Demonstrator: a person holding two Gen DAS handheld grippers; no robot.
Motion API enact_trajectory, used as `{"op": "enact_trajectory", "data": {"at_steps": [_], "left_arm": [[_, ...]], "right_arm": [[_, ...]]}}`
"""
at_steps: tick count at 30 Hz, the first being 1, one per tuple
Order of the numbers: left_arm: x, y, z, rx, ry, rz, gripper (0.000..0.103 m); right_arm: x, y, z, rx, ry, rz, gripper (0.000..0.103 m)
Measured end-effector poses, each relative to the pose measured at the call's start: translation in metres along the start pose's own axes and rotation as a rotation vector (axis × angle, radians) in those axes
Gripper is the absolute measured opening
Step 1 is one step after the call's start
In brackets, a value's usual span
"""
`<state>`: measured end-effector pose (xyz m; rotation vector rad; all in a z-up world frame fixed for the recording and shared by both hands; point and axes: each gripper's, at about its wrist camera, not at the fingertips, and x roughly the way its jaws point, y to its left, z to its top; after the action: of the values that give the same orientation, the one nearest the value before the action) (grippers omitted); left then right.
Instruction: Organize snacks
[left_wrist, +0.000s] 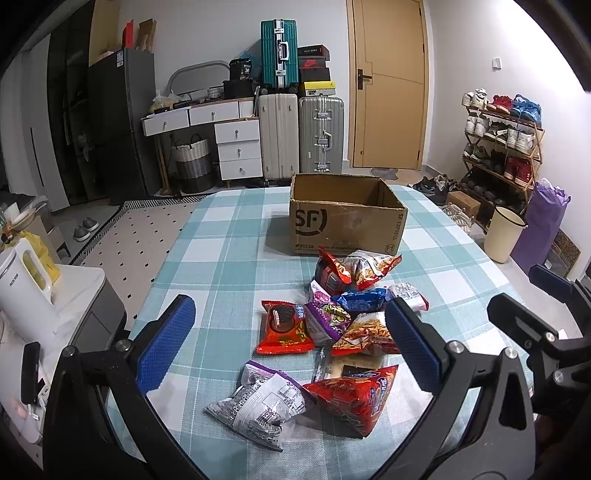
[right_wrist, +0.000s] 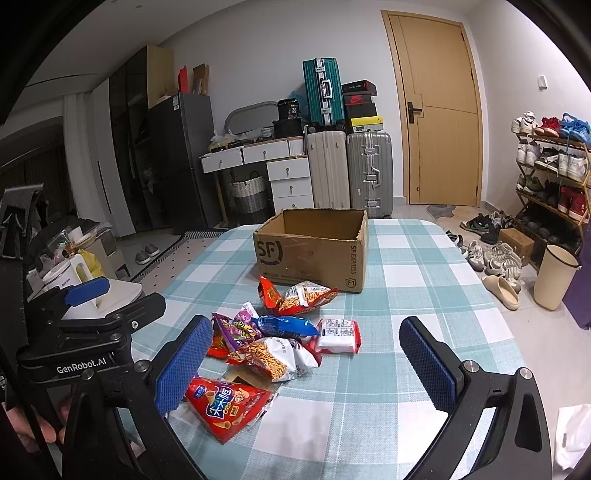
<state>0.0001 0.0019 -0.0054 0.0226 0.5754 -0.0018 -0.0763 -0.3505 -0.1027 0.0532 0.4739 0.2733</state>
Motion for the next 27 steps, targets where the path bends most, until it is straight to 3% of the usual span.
{"op": "enact_trajectory", "data": {"at_steps": [27], "left_arm": [[0.0009, 0.0006, 0.001, 0.01, 0.003, 0.002, 0.102]], "right_arm": [[0.0016, -0.0006, -0.0018, 0.007, 0.007, 0.001, 0.103]]}}
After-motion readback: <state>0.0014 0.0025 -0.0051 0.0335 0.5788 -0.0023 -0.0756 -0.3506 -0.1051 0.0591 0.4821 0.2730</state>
